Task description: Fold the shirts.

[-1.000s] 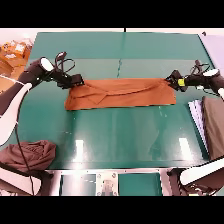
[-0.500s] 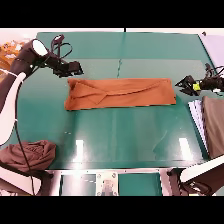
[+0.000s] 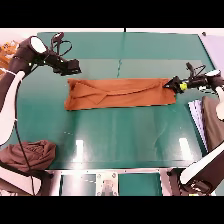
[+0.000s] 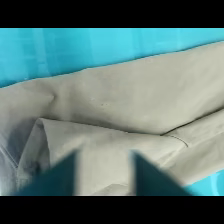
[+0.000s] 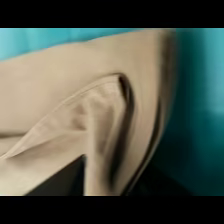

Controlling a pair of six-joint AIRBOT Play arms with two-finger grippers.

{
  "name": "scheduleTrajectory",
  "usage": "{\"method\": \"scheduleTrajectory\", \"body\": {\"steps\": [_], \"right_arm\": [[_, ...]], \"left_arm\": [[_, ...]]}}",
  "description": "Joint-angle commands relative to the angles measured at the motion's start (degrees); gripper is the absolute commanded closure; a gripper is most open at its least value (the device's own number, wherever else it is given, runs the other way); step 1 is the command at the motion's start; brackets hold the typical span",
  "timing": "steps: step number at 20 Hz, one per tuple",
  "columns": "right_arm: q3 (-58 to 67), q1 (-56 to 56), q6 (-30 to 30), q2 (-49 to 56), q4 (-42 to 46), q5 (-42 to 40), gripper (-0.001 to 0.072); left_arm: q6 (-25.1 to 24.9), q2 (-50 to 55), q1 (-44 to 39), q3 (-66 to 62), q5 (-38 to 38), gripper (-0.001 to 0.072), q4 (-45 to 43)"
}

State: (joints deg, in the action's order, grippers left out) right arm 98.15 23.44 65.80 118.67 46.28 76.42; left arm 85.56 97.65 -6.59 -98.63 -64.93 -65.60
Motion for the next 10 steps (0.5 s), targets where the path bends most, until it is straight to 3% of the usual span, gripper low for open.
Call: {"method": "scheduleTrajectory", "body": {"steps": [1, 3, 6, 10], "right_arm": [[1.0, -1.5, -0.3, 1.0, 0.2, 2.5, 0.0666], [1.7, -1.2, -0.3, 0.8, -0.1, 5.0, 0.0694], [4.2, -0.9, 0.6, -1.8, -1.8, 11.0, 0.0694], [8.1, -1.2, 5.1, -10.0, -3.1, 17.2, 0.0694]], "left_arm": [[-0.5, 0.0, 0.0, -0.1, -0.1, 0.0639, 0.1], [-0.6, 0.0, -0.1, -0.1, 0.5, 0.0678, 0.3], [-1.5, 0.2, -0.9, -0.1, 2.6, 0.0679, 4.9], [-2.1, 3.6, -10.1, 0.1, 7.8, 0.0679, 6.4]]}}
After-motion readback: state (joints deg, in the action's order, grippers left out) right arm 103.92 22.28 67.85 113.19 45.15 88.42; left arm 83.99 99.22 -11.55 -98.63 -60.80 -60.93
